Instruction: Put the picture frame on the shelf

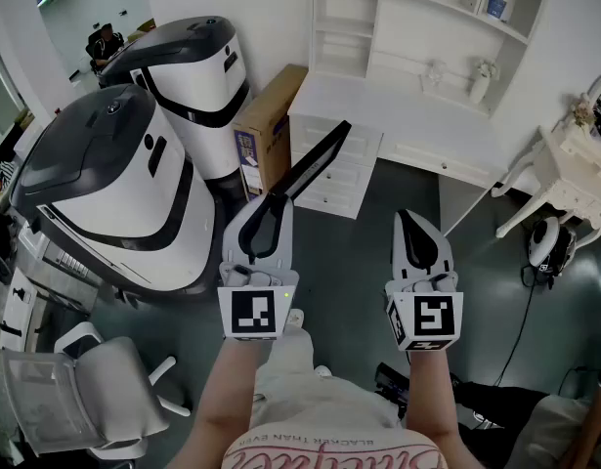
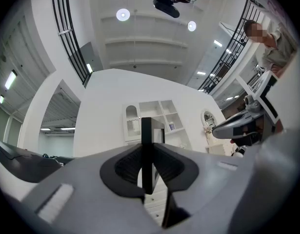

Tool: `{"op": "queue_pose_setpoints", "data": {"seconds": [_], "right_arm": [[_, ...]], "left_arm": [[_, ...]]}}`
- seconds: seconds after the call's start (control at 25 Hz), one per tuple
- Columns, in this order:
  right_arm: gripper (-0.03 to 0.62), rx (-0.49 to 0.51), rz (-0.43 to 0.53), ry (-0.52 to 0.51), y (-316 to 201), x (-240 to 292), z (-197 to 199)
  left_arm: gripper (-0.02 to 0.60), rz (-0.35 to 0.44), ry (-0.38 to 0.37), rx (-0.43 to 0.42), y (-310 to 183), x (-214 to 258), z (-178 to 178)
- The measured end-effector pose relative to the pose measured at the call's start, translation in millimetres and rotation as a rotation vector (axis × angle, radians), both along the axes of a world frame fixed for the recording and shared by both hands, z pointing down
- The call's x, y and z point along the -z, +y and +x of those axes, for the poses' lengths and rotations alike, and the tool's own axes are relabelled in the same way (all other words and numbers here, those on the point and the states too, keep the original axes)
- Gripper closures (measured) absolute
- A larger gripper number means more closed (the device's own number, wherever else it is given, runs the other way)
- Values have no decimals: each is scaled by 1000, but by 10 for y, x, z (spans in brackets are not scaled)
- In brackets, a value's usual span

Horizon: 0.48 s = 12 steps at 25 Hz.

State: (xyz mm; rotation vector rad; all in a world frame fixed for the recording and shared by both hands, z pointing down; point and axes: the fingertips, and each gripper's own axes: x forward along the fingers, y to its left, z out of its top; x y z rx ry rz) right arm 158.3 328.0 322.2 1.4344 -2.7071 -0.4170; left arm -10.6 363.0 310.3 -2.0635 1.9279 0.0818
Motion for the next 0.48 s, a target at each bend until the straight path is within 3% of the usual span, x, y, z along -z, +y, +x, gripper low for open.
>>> {"op": "queue_pose_setpoints", "data": {"seconds": [0.24,0.48], "right_arm": [[586,-7,-2,0,-220,-4,8],[586,12,-6,-5,-696,0,-145]], "left_arm": [[508,-12,21,-6,-245,-2,-28],[508,-2,36,-10,-813,-17,-239]]}}
